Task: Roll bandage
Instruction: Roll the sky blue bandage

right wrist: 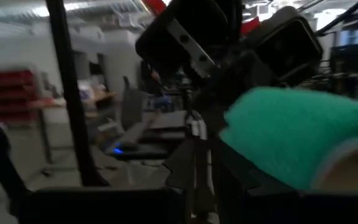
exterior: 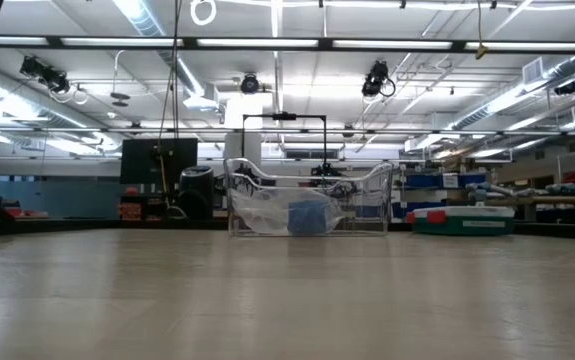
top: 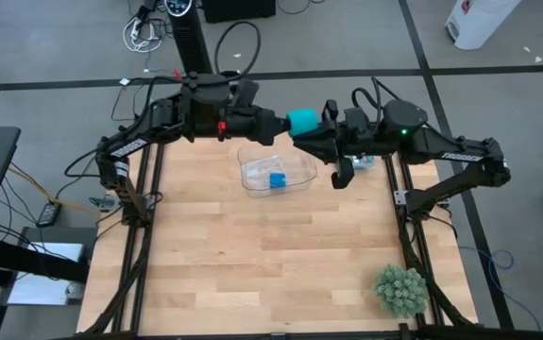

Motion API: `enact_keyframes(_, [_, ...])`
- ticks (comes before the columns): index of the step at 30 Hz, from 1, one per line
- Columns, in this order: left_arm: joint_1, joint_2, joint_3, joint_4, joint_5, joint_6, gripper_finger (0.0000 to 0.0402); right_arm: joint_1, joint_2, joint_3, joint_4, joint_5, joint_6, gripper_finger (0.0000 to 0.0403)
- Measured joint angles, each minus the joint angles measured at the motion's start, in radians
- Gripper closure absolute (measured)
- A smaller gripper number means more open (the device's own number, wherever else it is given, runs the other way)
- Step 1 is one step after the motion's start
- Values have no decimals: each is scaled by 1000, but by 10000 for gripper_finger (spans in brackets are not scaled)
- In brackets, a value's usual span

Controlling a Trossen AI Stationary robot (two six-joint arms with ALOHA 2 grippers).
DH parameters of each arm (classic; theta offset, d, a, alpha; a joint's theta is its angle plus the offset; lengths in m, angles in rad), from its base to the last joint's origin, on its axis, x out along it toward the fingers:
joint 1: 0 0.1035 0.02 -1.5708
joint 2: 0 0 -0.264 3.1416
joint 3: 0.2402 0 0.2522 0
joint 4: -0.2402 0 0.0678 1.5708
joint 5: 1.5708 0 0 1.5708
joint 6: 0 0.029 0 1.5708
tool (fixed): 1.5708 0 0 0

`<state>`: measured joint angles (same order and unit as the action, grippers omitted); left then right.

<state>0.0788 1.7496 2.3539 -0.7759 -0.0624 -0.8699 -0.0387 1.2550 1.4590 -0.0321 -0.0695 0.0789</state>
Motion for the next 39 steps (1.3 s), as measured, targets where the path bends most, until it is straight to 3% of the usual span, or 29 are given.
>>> enact_keyframes(13, [-7,-6,2,30,107,0,380,-31,-13,-2,-61,117,-143,400])
enact_keyframes(16, [-4,-6,2,26,100,4,380,-47,-14,-2,-74,102,-138,402])
enact_keyframes(23, [-4,-6,2,25,101,34,380,-40,-15,-2,-334,68,-63,393])
enact_keyframes(29, [-16,-6,2,-62,116,161,380,-59,-24,-2,-477,21,56,391])
enact_keyframes(32, [-52,-6,2,-121,86,249,380,-75,-49,-2,-527,0,70,395])
enact_keyframes(36, [-120,-6,-5,-195,-39,393,380,-110,-87,-2,-567,-2,76,400])
enact_keyframes(39, [-152,-6,-36,-261,-115,413,380,-146,-108,-2,-566,2,77,402])
